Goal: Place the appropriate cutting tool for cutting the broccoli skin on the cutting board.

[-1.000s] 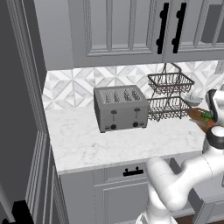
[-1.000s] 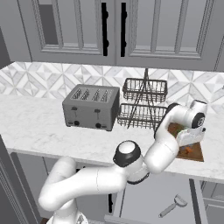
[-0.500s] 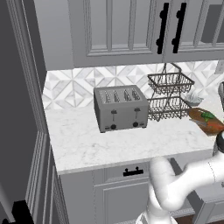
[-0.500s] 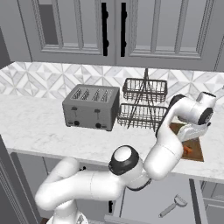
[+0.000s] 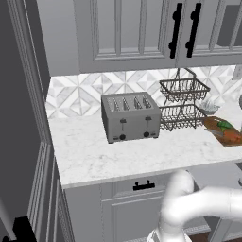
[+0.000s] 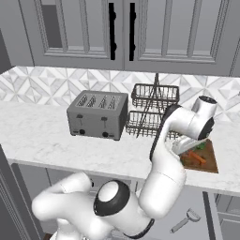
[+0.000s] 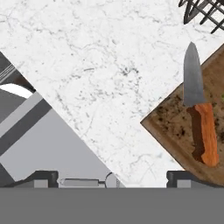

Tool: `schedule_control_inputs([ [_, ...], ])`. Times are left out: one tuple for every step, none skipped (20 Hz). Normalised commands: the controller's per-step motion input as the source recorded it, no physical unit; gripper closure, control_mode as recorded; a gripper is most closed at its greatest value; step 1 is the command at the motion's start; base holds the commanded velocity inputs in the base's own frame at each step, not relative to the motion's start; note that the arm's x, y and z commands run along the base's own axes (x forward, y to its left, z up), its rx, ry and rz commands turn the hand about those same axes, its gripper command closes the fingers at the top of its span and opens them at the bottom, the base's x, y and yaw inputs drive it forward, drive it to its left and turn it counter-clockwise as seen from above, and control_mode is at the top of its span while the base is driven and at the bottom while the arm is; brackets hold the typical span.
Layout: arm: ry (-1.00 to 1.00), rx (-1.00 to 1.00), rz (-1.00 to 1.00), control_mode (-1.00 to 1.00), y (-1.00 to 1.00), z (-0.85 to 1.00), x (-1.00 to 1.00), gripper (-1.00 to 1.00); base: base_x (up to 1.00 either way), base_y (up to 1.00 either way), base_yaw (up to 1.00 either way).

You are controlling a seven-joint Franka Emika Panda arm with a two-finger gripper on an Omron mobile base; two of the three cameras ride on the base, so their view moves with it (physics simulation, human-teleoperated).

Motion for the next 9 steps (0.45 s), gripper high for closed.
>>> schedule_control_inputs([
  [-0.07,-0.15,0.0,-1.0,0.89,0.28,-0.59,-1.0,0.0,0.0,0.0],
  [-0.07,-0.15,0.0,-1.0,0.86,0.28,-0.59,-1.0,0.0,0.0,0.0],
  [-0.07,-0.14,0.0,-1.0,0.81,0.29,-0.56,-1.0,0.0,0.0,0.0],
  [-0.06,-0.14,0.0,-1.0,0.84,0.28,-0.55,-1.0,0.0,0.0,0.0],
  [-0.03,-0.15,0.0,-1.0,0.89,0.21,-0.52,-1.0,0.0,0.0,0.0],
  [0.0,-0.17,0.0,-1.0,0.93,0.0,-0.47,-1.0,0.0,0.0,0.0],
  [0.0,-0.16,0.0,-1.0,0.94,0.0,-0.46,-1.0,0.0,0.0,0.0],
  [0.0,-0.17,0.0,-1.0,1.0,0.0,-0.53,-1.0,0.0,0.0,0.0],
  [0.0,-0.16,0.0,-1.0,1.0,0.0,-0.54,-1.0,0.0,0.0,0.0],
])
